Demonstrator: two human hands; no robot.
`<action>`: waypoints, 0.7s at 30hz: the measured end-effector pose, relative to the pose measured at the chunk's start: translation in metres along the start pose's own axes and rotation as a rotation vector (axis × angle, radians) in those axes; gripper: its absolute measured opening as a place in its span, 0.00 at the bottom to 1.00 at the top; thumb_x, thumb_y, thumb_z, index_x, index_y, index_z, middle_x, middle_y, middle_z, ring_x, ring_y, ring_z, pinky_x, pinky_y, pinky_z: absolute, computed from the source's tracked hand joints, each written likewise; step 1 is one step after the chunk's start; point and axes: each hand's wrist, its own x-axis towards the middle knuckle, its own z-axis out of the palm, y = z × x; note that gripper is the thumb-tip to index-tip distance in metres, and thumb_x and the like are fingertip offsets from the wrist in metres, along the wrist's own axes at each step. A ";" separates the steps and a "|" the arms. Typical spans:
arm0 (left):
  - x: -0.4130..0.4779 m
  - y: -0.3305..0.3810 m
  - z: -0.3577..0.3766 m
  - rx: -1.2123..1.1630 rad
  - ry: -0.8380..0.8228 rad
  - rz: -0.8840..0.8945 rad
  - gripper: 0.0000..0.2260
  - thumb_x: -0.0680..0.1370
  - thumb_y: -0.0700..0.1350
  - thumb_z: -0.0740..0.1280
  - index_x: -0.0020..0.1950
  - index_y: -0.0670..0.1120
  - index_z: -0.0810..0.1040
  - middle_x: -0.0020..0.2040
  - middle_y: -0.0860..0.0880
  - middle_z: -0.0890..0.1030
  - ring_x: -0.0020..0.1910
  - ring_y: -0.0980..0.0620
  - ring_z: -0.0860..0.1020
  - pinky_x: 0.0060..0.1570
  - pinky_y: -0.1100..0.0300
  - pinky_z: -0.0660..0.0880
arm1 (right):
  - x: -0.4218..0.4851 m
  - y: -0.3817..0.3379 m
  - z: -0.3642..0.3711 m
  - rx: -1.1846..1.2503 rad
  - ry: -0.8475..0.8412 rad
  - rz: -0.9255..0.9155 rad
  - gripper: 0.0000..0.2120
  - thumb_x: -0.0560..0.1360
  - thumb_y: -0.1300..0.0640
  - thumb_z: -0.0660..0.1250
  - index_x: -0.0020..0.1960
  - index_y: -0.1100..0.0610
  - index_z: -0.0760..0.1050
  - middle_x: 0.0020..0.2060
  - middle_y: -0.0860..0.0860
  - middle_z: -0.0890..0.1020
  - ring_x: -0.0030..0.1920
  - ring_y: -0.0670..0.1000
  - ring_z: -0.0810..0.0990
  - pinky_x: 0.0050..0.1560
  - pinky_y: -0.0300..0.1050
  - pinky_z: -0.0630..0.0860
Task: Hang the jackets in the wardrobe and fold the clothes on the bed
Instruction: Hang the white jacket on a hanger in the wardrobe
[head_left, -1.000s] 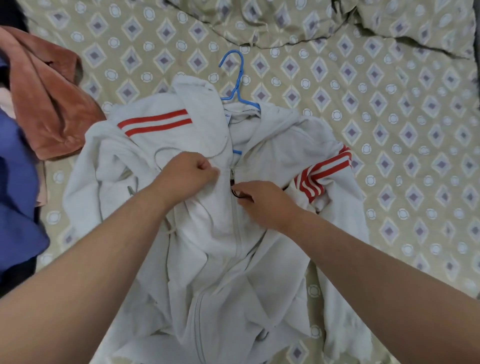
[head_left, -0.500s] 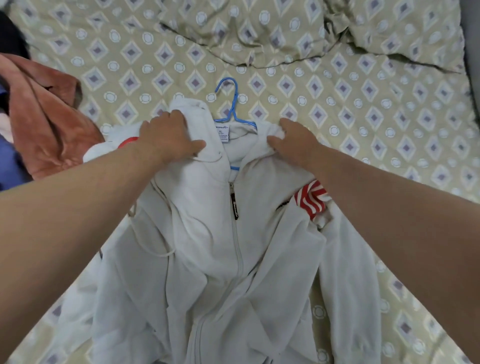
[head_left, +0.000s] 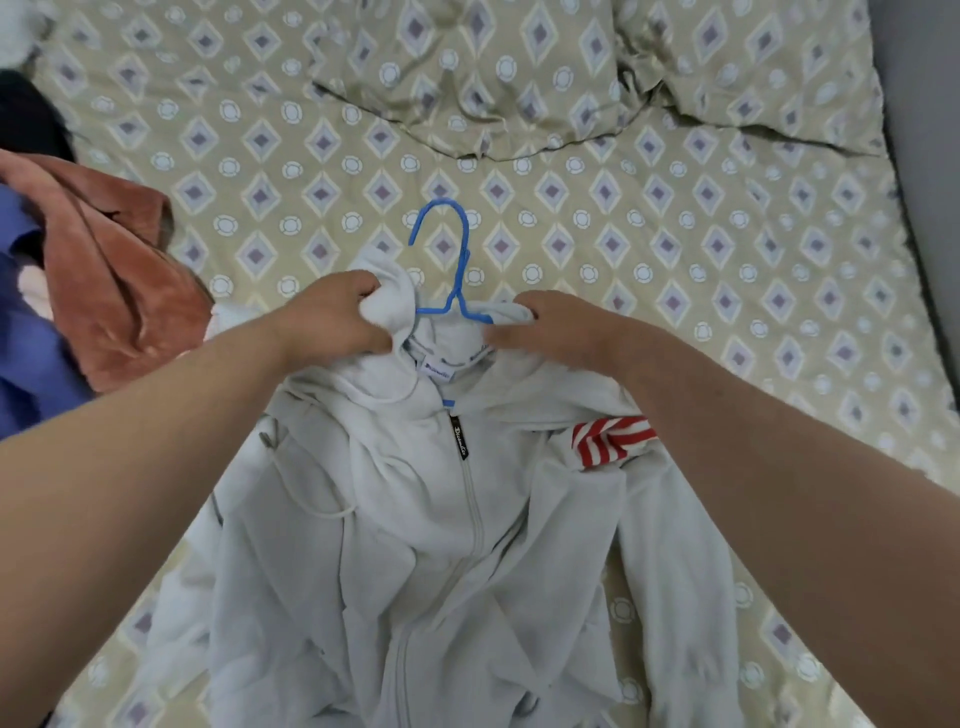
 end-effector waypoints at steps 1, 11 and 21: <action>-0.009 0.003 -0.002 -0.056 0.003 0.003 0.12 0.69 0.43 0.76 0.45 0.49 0.74 0.40 0.51 0.75 0.38 0.53 0.73 0.35 0.57 0.66 | -0.007 -0.006 0.000 0.090 0.025 -0.007 0.16 0.73 0.37 0.69 0.45 0.50 0.76 0.41 0.44 0.78 0.41 0.46 0.76 0.40 0.42 0.68; -0.129 0.049 -0.041 -0.336 0.160 -0.023 0.13 0.66 0.43 0.76 0.46 0.50 0.78 0.43 0.51 0.80 0.44 0.50 0.79 0.44 0.52 0.75 | -0.113 -0.075 -0.011 0.262 0.475 -0.071 0.08 0.71 0.50 0.75 0.42 0.50 0.76 0.38 0.45 0.77 0.36 0.44 0.74 0.39 0.40 0.71; -0.238 0.139 -0.161 -0.257 0.412 0.126 0.13 0.60 0.53 0.70 0.43 0.63 0.76 0.38 0.64 0.79 0.36 0.60 0.77 0.36 0.56 0.72 | -0.247 -0.194 -0.081 -0.087 0.405 -0.378 0.09 0.75 0.41 0.67 0.46 0.44 0.80 0.45 0.40 0.79 0.50 0.38 0.75 0.56 0.41 0.72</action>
